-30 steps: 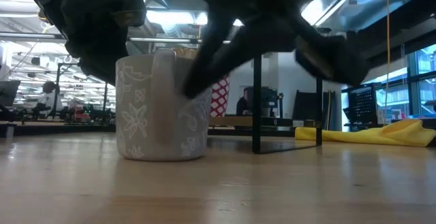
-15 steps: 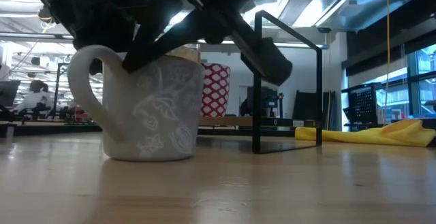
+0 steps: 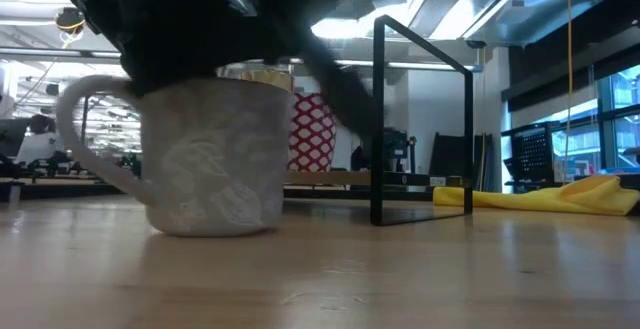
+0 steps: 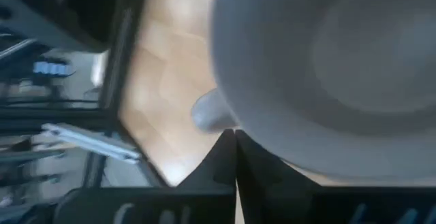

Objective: Stack small to large cups/mugs on shelf
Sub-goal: Put the grey patterned mug on the shelf

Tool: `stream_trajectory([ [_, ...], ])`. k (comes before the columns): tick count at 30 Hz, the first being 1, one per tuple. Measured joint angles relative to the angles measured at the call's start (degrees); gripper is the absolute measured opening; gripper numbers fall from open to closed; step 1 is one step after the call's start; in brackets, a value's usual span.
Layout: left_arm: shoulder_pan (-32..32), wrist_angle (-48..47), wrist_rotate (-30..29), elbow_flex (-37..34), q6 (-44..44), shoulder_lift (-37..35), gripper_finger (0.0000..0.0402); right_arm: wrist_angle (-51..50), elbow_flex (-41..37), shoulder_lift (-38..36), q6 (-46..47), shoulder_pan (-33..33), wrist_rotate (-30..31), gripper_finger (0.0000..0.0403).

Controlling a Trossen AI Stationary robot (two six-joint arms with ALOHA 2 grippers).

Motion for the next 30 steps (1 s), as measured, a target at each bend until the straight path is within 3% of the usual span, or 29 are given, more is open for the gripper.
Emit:
stream_trajectory([
  [3, 0.14, 0.83, 0.08, 0.02, 0.75, -0.02, 0.0107, 3.66, 0.09, 1.20, -0.86, -0.46, -1.42, 0.0003],
  [17, 1.05, 0.87, 4.78, 0.11, 5.25, -0.11, 0.0108, 2.92, 2.81, 1.39, -11.48, -1.06, -0.13, 0.0024],
  [30, 1.27, -0.59, 0.60, 0.11, 8.17, -4.41, 0.0108, 2.50, 2.83, -0.68, -22.11, -1.23, 2.60, 0.0049],
])
